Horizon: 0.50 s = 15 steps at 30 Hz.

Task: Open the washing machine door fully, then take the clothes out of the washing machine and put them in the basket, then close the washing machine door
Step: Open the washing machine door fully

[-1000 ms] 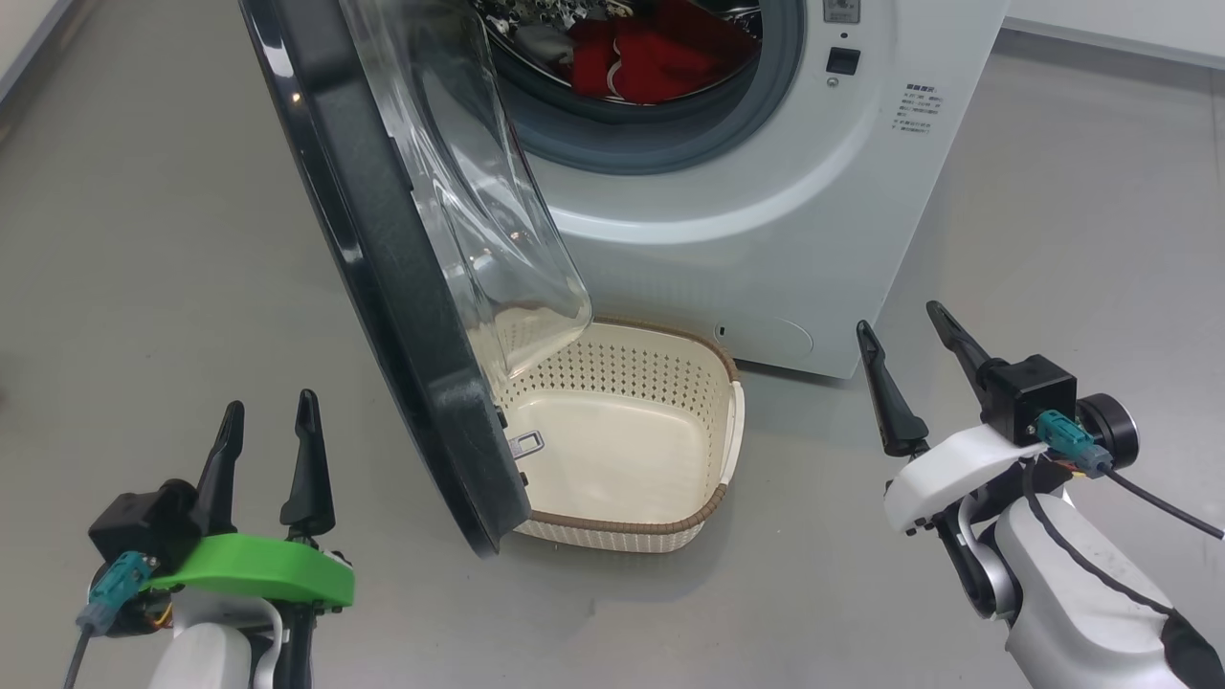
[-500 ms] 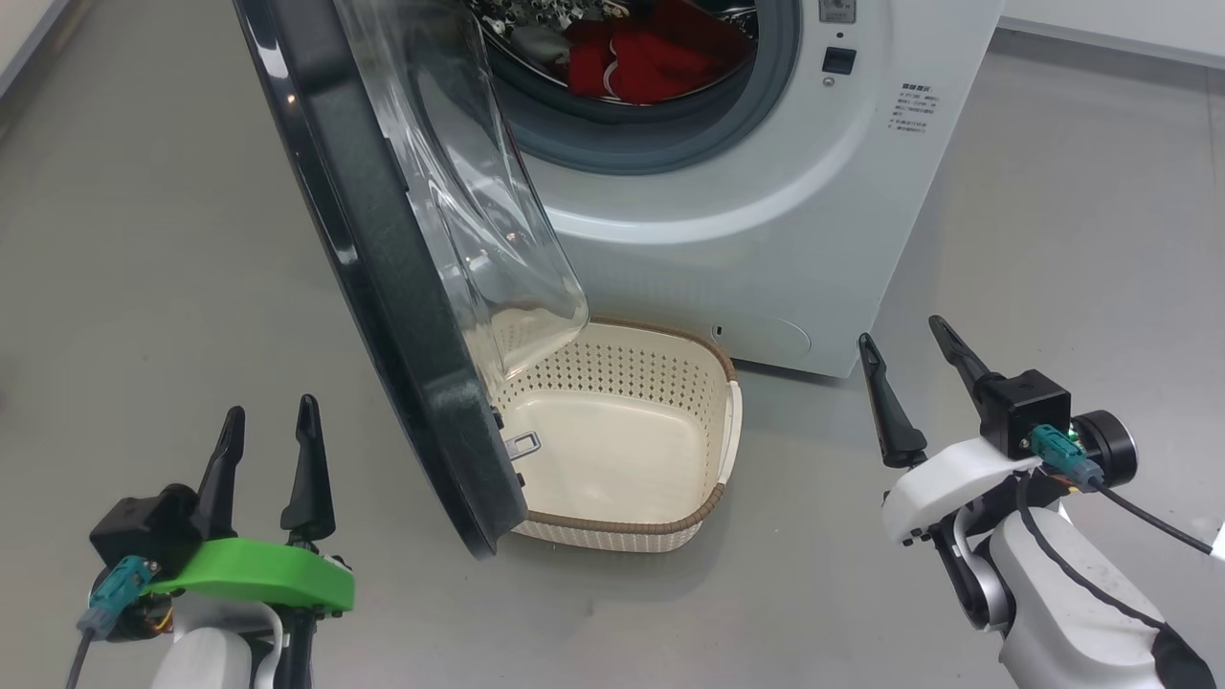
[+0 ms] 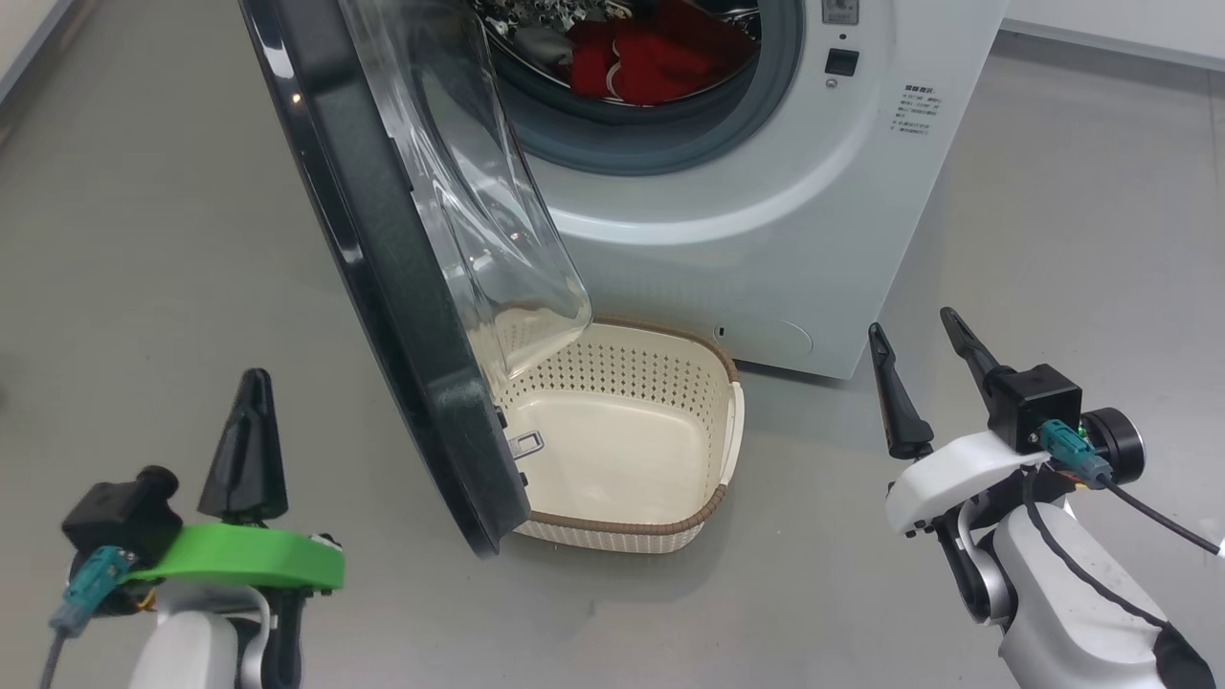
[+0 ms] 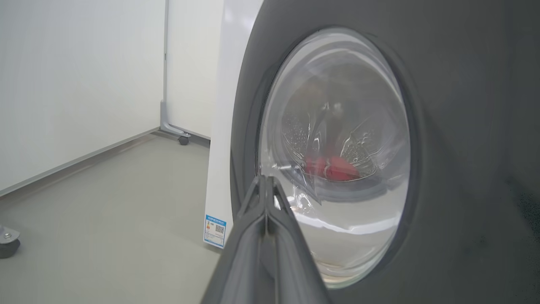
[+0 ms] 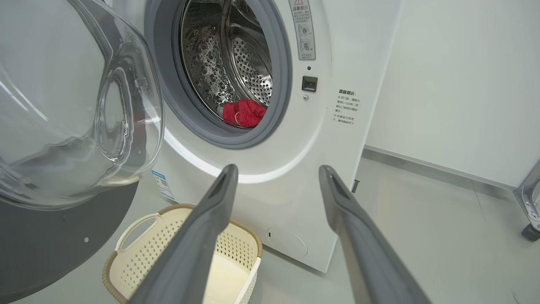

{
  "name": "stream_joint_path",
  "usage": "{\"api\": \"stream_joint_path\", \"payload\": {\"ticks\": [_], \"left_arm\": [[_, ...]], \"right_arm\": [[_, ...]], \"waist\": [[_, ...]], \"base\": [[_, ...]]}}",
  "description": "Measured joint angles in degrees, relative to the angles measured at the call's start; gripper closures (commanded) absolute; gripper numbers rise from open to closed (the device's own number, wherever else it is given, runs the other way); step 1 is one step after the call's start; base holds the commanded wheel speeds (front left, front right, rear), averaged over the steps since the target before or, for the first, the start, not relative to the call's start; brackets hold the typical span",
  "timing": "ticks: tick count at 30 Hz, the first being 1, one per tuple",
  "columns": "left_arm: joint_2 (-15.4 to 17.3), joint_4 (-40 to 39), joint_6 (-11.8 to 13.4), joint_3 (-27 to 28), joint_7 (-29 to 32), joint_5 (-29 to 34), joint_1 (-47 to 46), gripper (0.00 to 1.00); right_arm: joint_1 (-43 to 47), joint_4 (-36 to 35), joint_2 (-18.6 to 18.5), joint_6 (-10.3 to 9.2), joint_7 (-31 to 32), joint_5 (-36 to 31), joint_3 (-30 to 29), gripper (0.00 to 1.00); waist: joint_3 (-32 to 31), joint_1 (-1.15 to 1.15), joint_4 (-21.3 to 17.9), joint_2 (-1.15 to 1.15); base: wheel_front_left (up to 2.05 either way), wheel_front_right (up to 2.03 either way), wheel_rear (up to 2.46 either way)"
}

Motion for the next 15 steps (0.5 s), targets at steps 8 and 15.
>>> {"api": "stream_joint_path", "payload": {"ticks": [8, 15], "left_arm": [[0.0, -14.6, 0.0, 3.4, -0.2, 0.9, -2.4, 1.0], [0.1, -29.9, 0.0, -0.2, -0.5, 3.4, -5.2, 1.0]], "right_arm": [[0.8, -0.5, 0.7, -0.03, 0.0, -1.0, -0.9, 0.0], [1.0, -1.1, 1.1, 0.0, 0.0, -1.9, -1.7, 0.0]], "waist": [[0.2, 0.0, 0.5, 0.0], [0.5, 0.0, 0.7, 0.0]], "base": [[0.0, 0.0, 0.0], [0.0, 0.0, 0.0]]}}
